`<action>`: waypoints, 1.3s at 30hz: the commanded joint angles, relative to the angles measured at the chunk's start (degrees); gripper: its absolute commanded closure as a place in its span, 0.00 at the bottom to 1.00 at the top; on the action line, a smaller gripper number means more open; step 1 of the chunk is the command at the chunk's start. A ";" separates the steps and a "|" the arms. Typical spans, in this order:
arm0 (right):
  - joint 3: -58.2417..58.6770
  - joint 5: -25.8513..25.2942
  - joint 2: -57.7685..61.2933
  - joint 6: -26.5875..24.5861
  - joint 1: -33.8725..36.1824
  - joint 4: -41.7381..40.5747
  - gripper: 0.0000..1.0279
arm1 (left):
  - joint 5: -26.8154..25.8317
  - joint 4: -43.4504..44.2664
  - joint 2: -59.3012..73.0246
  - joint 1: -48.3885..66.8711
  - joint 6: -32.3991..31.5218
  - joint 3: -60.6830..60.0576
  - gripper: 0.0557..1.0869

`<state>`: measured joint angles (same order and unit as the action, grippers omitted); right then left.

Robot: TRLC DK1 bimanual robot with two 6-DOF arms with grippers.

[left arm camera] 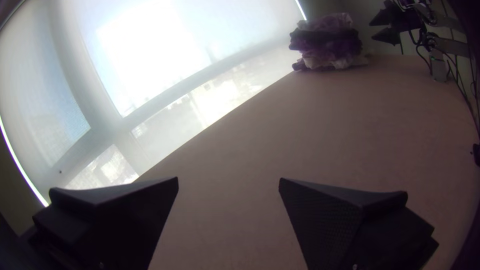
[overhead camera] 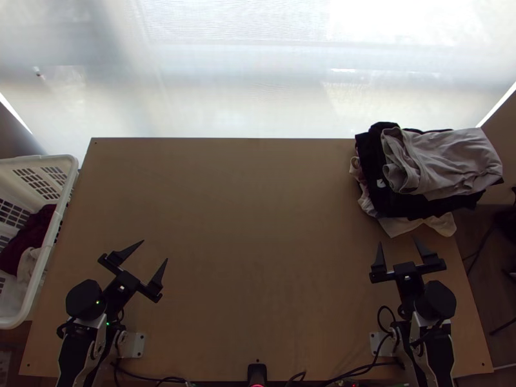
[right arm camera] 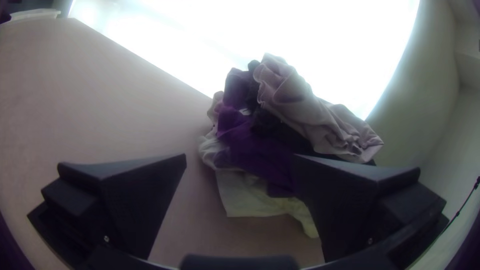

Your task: Fold the t-shirt

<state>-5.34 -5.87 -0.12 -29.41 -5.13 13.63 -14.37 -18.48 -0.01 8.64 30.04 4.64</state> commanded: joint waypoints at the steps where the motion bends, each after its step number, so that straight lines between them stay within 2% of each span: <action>1: -0.02 0.51 0.03 -0.03 0.03 0.08 0.04 | 0.04 0.02 -0.08 -0.03 -0.07 0.01 0.05; 31: -0.02 0.51 0.03 -0.12 0.03 0.17 0.04 | 0.04 0.02 0.01 1.81 -0.07 0.01 0.05; 35: -0.11 0.51 0.03 0.05 -2.35 0.17 0.04 | 0.04 0.02 0.01 1.81 -0.07 0.01 0.05; 39: -0.02 2.27 0.03 0.14 -1.99 0.79 0.04 | 0.04 0.02 0.01 1.90 -0.42 0.01 0.05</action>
<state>-5.39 -5.30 -0.12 -29.41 -6.33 13.85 -14.33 -18.46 -0.05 10.44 29.87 4.64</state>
